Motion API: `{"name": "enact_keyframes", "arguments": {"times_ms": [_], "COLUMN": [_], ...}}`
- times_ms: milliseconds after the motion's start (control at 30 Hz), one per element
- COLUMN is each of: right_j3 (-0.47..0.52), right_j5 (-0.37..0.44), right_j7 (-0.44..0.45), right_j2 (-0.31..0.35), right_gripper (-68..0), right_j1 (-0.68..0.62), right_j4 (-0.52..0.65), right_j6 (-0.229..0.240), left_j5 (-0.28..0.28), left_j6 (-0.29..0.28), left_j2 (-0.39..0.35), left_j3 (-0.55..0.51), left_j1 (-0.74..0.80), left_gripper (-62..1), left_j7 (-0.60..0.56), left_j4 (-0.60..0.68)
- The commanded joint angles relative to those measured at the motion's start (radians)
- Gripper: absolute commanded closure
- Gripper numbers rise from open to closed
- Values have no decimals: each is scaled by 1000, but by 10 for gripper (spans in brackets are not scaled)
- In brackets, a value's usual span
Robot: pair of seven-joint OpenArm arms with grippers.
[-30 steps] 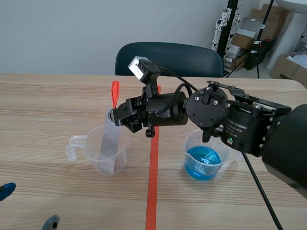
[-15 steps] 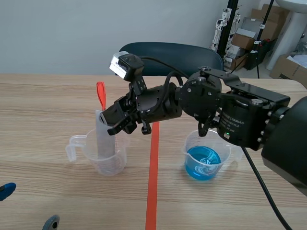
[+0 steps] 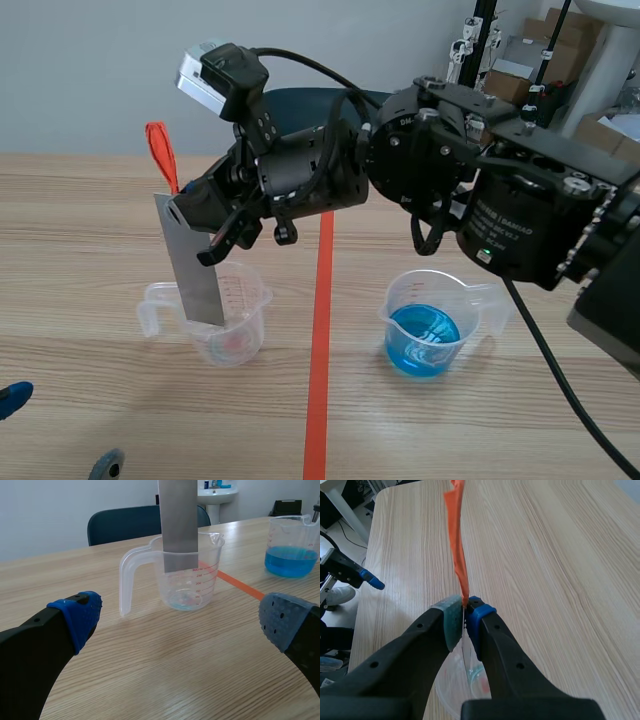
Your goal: Do the redox reaction experiment. lift the metal plate out of the left beaker
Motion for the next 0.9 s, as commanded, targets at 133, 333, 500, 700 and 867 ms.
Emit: {"name": "enact_keyframes", "arguments": {"times_ms": [133, 333, 500, 700, 867], "right_j3": [6, 8, 9, 36, 77], "right_j5": [-29, -29, -29, 45, 94], "right_j7": [3, 2, -15, -57, -97], "right_j2": [20, 52, 61, 60, 60], "right_gripper": [-6, -6, -6, -6, -6], "right_j1": [15, 20, 38, 52, 56], "right_j4": [83, 158, 195, 221, 249], "right_j6": [-6, -21, -35, -35, -60], "left_j5": [-10, -10, -10, -9, -10], "left_j6": [-2, -2, -2, -2, -2], "left_j2": [0, 0, 0, 0, 0], "left_j3": [-1, -1, -1, -1, -1], "left_j1": [8, 8, 8, 8, 8], "left_gripper": [-623, -623, -623, -623, -623], "left_j7": [-53, -53, -53, -53, -53], "left_j4": [6, 6, 6, 6, 6]}}
